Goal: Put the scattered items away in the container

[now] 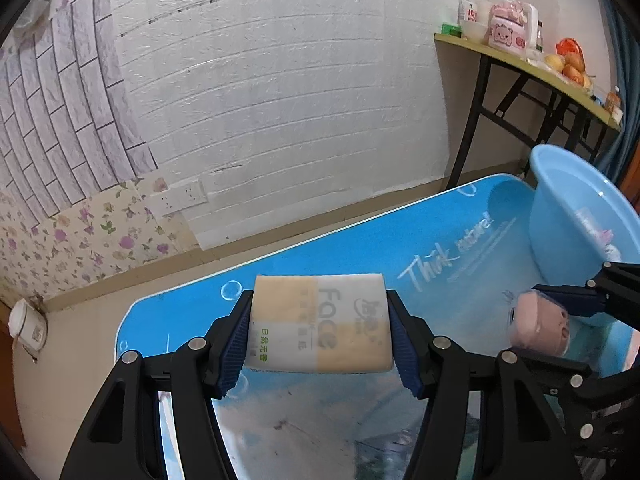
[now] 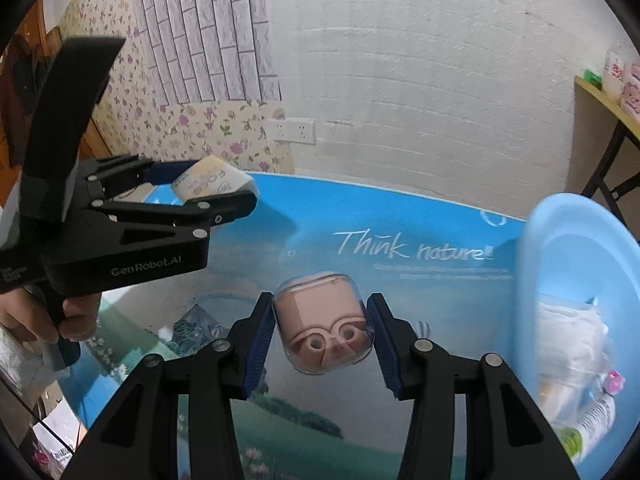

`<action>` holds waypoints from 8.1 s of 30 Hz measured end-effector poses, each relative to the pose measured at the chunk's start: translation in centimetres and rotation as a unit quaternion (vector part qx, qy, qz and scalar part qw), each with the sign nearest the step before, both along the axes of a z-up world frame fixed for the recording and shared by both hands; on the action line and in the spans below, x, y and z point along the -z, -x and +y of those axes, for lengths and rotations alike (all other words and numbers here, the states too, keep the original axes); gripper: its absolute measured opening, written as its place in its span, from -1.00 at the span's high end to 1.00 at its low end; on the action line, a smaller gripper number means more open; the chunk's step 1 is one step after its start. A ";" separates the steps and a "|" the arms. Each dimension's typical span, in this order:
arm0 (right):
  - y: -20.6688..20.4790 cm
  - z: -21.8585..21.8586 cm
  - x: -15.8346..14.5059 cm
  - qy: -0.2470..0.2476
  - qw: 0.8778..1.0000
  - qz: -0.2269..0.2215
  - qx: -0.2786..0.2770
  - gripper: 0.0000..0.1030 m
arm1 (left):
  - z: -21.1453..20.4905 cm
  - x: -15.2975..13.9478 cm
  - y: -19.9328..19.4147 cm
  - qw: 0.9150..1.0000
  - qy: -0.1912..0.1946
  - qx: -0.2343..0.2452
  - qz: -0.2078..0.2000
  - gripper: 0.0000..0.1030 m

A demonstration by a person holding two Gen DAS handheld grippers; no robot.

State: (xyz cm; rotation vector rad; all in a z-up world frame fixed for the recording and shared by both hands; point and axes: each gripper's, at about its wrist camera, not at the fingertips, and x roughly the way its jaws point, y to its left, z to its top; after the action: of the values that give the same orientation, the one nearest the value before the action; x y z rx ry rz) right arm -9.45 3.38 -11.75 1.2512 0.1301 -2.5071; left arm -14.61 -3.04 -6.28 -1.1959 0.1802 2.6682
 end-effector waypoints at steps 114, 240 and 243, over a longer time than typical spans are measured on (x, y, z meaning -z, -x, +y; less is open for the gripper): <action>-5.7 25.5 -3.0 0.012 0.980 0.023 0.198 0.06 | 26.1 -4.4 -1.9 0.983 -0.011 0.180 -0.013 -0.70; -5.7 23.3 -8.4 0.004 0.965 -0.049 0.258 -1.00 | 21.8 -9.6 -2.1 0.991 0.072 0.090 -0.066 -1.00; -5.8 23.5 -8.3 0.003 0.964 -0.049 0.260 -1.00 | 21.5 -9.8 -2.0 0.992 0.059 0.088 -0.066 -1.00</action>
State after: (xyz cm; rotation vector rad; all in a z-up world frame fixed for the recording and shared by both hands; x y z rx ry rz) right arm -3.67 26.84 -3.46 1.5690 -0.2675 -2.8561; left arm -12.60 18.44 3.56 -1.3203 0.4070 2.4480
